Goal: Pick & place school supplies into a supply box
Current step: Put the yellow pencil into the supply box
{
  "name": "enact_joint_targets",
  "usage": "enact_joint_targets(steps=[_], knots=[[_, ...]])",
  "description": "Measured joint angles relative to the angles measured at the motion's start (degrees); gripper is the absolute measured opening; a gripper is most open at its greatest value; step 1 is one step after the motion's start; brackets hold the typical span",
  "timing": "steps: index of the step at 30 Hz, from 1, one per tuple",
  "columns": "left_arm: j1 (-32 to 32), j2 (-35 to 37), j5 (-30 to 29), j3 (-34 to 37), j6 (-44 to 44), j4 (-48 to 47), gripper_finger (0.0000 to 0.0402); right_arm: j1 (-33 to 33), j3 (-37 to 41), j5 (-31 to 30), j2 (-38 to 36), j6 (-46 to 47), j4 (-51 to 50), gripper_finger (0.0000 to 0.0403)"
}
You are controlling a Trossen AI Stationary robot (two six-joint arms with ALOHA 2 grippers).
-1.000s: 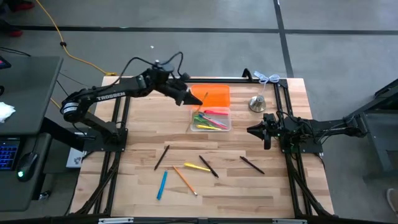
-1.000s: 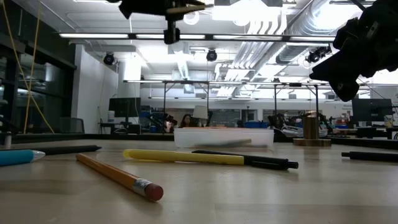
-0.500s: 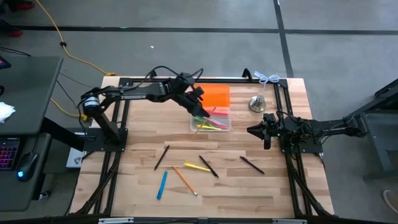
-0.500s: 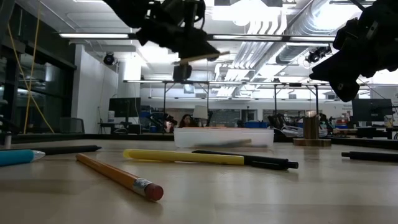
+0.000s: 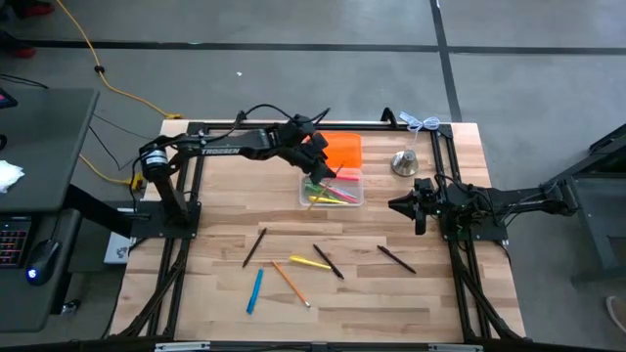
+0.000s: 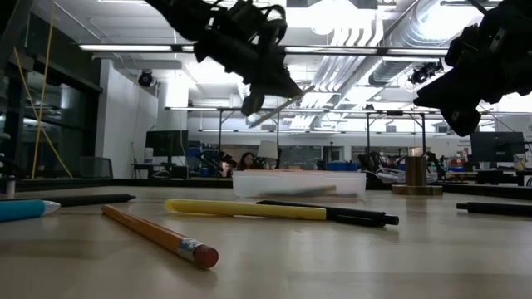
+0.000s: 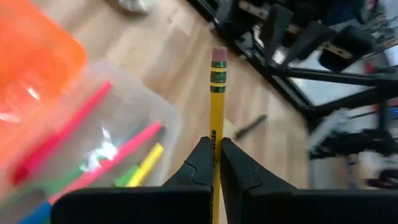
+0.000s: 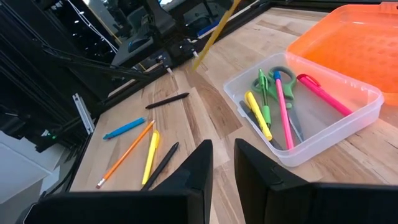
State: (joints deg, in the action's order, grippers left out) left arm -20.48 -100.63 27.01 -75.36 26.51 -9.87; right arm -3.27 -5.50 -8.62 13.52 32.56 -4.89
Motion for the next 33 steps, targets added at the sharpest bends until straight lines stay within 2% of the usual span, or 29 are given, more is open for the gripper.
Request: enact_joint_targets(steps=[13,19,24,33], knots=[[0.43,-10.63,-15.60,-23.13,-21.01,-25.45,0.0040,0.01,0.00,0.19,0.00,0.46,0.00,0.0043],[1.19,-16.17,-18.67,-31.59,-26.79,-31.75,0.0040,0.02,0.00,0.19,0.00,0.48,0.00,0.0043],[2.53,-18.50,-22.79,-34.69,-31.85,-35.13,0.0040,0.00,0.01,0.17,0.01,0.48,0.00,0.0043],[6.32,-18.68,-30.57,-34.87,-40.18,-36.41,0.0040,0.01,0.00,0.11,0.00,0.49,0.01,0.0043]])
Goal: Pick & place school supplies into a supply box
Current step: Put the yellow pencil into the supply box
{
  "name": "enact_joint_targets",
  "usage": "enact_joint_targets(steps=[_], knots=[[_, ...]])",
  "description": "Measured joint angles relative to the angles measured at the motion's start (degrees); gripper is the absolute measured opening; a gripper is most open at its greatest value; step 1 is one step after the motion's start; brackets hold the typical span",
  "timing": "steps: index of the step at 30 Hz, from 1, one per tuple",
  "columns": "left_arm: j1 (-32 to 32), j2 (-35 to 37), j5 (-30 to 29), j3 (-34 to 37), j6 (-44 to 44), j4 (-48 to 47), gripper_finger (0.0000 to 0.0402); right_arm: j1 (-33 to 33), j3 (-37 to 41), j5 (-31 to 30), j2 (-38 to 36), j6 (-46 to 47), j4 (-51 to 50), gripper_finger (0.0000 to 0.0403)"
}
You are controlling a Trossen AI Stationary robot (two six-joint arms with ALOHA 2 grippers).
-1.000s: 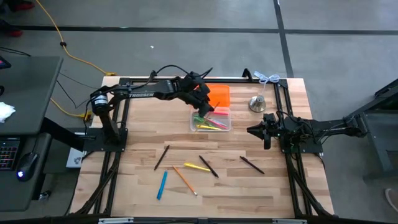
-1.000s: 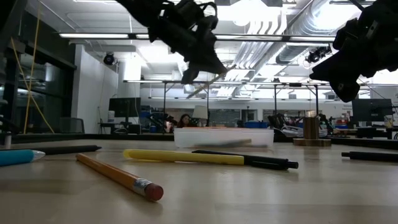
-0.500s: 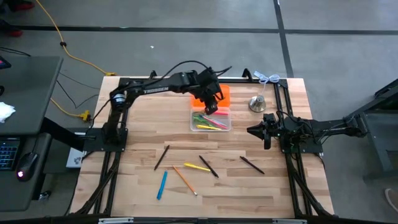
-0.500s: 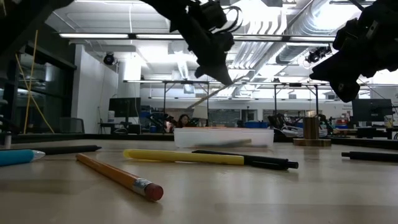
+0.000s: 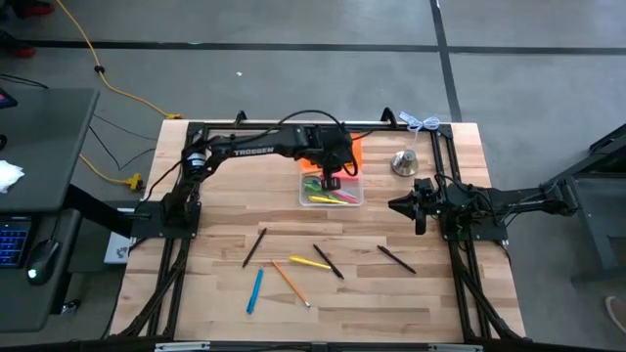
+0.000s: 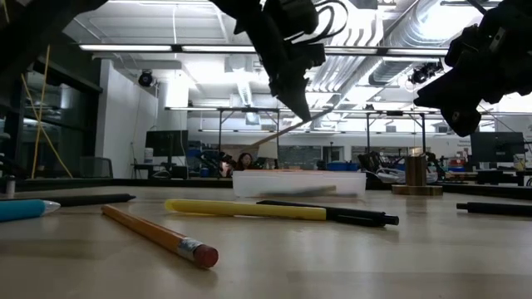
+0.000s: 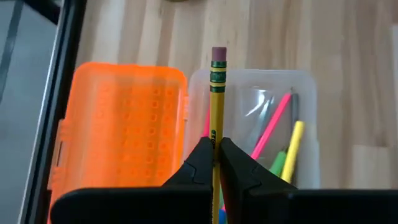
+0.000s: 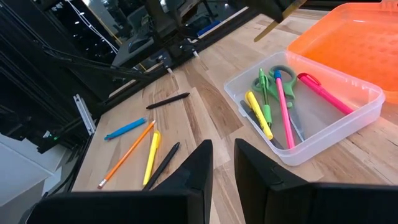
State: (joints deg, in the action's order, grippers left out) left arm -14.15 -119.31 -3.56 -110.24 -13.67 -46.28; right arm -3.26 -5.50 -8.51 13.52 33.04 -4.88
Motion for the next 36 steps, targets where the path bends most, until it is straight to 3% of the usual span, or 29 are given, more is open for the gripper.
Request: enact_joint_targets(steps=[36], knots=[[2.43,-6.88,0.21,0.02,-5.49,-1.28,0.0040,0.00,0.02,0.07,-0.02,0.59,0.01,0.0043]])
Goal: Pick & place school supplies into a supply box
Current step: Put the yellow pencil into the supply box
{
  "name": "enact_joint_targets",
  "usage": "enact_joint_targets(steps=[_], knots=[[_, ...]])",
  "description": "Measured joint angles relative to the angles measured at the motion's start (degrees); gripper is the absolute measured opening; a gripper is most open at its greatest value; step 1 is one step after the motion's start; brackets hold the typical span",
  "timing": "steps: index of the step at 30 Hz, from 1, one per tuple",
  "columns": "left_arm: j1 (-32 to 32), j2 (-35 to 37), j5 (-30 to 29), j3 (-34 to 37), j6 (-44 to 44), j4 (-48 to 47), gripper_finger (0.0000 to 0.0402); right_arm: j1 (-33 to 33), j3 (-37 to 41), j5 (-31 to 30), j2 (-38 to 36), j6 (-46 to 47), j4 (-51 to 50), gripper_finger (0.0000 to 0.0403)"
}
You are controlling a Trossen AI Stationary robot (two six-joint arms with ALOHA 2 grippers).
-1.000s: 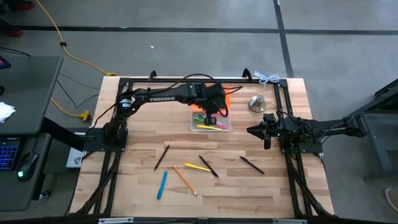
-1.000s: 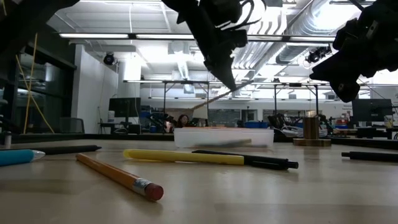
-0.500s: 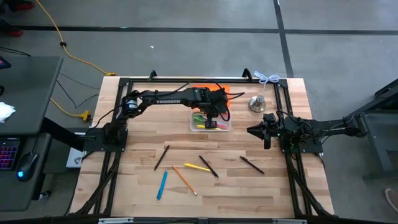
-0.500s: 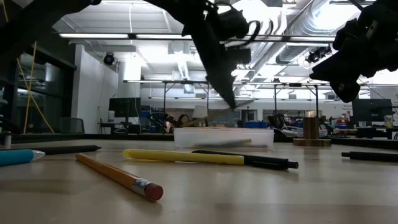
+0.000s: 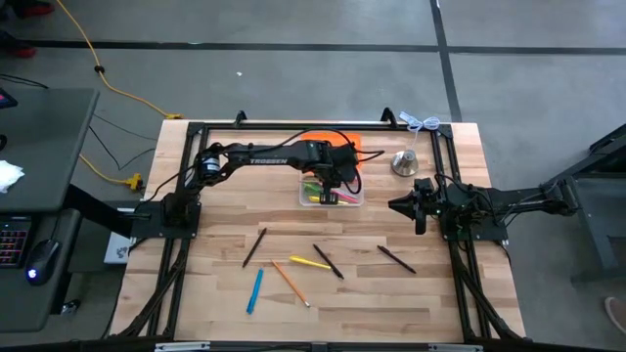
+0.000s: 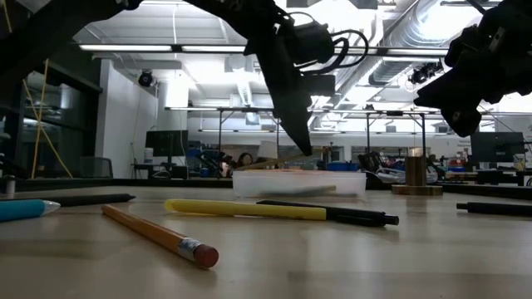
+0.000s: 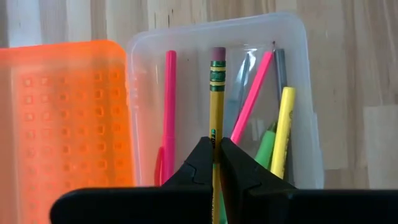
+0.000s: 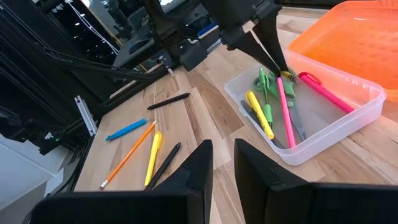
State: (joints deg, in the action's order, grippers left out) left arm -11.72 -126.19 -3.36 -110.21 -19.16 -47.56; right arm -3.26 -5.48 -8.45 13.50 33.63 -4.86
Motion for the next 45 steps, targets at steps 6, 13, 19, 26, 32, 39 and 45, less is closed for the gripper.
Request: enact_joint_targets(steps=[6,13,19,26,32,39,45], knots=[[0.98,0.00,-0.26,0.00,-0.34,1.25,0.0040,0.01,0.00,-0.07,0.00,-0.02,0.00,0.0043],[1.77,0.00,-0.75,0.00,-2.08,1.61,0.0040,-0.01,0.00,-0.11,0.00,0.00,0.00,0.0043],[2.17,-0.01,-1.35,0.00,-4.63,2.67,0.0040,-0.01,0.00,-0.32,0.00,0.15,0.01,0.0043],[2.12,-0.46,-1.31,0.02,-6.65,3.18,0.0040,0.01,0.00,-0.42,0.00,0.87,0.02,0.0043],[2.03,-0.46,-1.27,0.02,-7.97,3.07,0.0040,-0.01,0.00,-0.42,0.00,0.90,0.02,0.0043],[2.03,-1.68,-1.71,-0.02,-11.03,3.47,0.0040,-0.01,0.00,-0.39,-0.02,0.90,0.04,0.0043],[2.43,-3.44,-3.73,0.17,-12.76,1.35,0.0040,-0.01,0.00,-0.41,0.04,0.92,0.54,0.0043]])
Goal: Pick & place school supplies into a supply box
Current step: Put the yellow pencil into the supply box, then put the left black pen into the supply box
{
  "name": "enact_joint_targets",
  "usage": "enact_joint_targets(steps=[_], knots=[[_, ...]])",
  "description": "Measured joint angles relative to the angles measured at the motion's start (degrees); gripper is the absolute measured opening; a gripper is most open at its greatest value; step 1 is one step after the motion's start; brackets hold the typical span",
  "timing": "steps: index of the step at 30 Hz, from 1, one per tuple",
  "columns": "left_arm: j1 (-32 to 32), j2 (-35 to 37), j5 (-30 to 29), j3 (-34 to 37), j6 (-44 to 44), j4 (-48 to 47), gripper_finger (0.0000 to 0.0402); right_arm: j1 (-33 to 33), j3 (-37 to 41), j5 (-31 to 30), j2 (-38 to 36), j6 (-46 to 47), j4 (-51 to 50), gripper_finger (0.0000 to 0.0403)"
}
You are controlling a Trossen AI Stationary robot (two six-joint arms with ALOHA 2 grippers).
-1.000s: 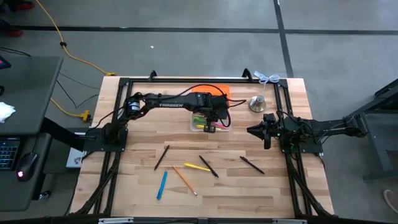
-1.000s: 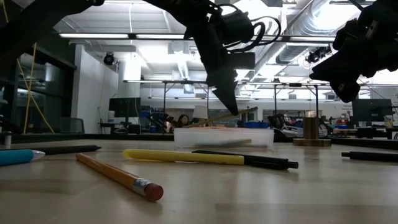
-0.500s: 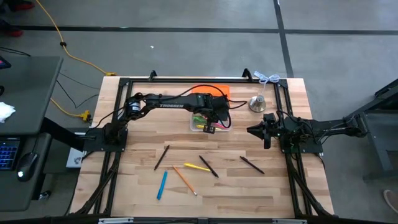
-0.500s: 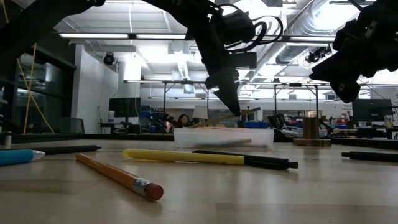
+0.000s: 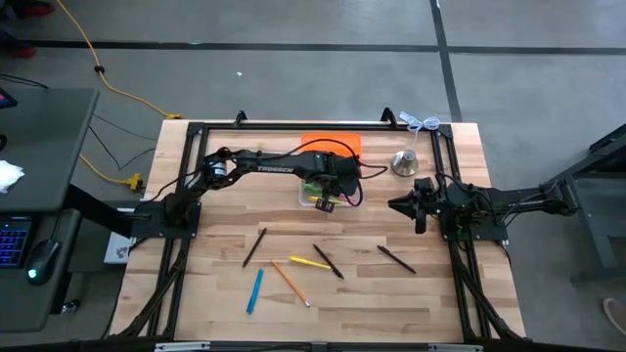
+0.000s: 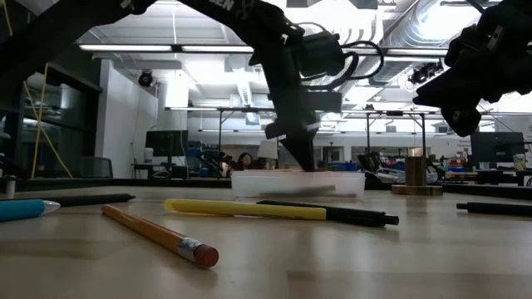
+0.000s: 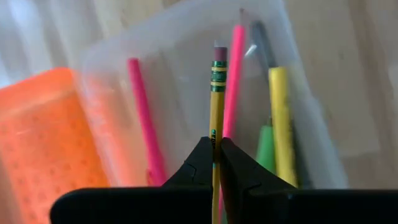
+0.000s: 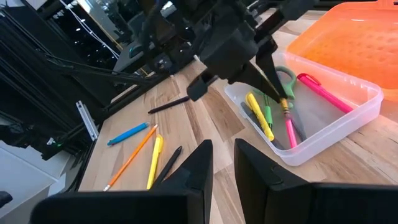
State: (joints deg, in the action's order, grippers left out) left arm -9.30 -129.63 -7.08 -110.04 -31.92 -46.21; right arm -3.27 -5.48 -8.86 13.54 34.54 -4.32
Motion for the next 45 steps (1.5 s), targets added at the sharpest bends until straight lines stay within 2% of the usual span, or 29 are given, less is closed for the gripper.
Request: enact_joint_targets(steps=[21,33,38,42,45], knots=[[0.32,-1.17,-0.93,-0.11,-3.85,2.57,0.0042,0.00,0.00,0.24,-0.06,-0.33,0.33,0.0043],[0.32,-1.17,-0.99,-0.11,-3.82,2.81,0.0118,0.00,0.00,0.26,-0.06,-0.48,0.33,0.0043],[0.39,-1.15,-3.65,-0.30,-3.64,2.58,0.0136,0.00,0.00,0.41,-0.06,-0.46,0.33,0.0043],[0.43,-1.13,-7.01,-4.39,-3.60,-1.55,0.0140,0.02,0.00,0.48,-0.06,-0.46,0.34,0.0043],[0.43,-1.10,-7.40,-8.89,-1.07,-6.06,0.0140,0.00,0.00,0.70,-0.06,-0.46,0.33,0.0043]])
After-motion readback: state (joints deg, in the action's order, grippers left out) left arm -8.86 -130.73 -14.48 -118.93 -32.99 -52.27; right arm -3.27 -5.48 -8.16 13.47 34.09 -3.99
